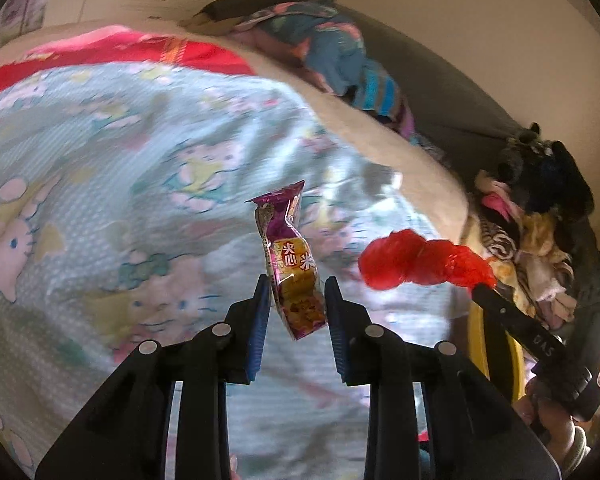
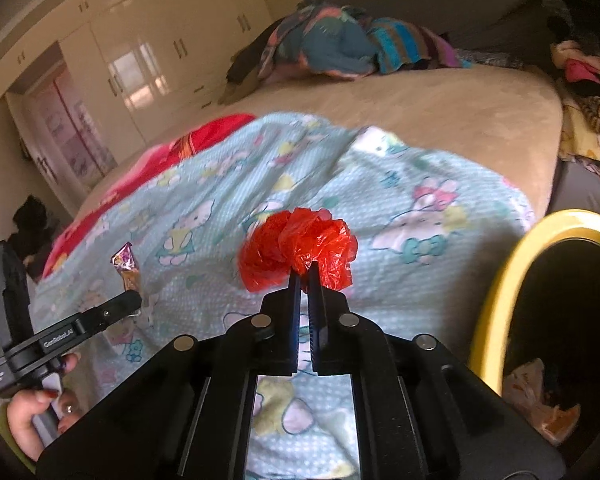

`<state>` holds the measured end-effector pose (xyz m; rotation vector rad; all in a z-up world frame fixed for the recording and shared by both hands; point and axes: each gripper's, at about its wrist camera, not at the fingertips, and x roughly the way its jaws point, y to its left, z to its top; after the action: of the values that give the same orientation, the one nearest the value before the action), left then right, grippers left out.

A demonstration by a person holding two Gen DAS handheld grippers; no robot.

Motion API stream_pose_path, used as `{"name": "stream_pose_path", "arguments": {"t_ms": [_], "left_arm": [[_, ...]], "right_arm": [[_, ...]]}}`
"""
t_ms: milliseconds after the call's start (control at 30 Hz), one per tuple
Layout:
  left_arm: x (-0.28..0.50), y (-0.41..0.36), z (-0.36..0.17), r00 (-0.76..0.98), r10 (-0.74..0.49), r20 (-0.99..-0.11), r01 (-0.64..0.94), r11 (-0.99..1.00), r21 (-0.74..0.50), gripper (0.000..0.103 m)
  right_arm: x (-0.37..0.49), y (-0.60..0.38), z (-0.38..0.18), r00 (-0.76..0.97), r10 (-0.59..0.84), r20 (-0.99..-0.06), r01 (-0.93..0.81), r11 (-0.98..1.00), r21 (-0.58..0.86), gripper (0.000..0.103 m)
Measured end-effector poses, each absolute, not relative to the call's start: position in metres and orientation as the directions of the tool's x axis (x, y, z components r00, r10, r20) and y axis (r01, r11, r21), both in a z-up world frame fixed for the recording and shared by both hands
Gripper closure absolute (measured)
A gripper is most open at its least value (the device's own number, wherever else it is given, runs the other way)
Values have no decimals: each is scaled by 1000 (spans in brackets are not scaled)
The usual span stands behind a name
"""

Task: Collect trash
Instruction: 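Carry the purple packet and red wrapper over the yellow-rimmed bin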

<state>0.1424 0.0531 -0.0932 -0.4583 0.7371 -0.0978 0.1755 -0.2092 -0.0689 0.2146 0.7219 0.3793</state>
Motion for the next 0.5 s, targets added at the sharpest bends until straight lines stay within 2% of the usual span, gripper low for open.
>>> {"name": "stream_pose_path", "arguments": {"t_ms": [500], "left_arm": [[136,-17,-58,731,-363,-577,109,898,-426,77]], "right_arm": [[141,-298,-32,810,309,-498,-135,925,354,102]]}}
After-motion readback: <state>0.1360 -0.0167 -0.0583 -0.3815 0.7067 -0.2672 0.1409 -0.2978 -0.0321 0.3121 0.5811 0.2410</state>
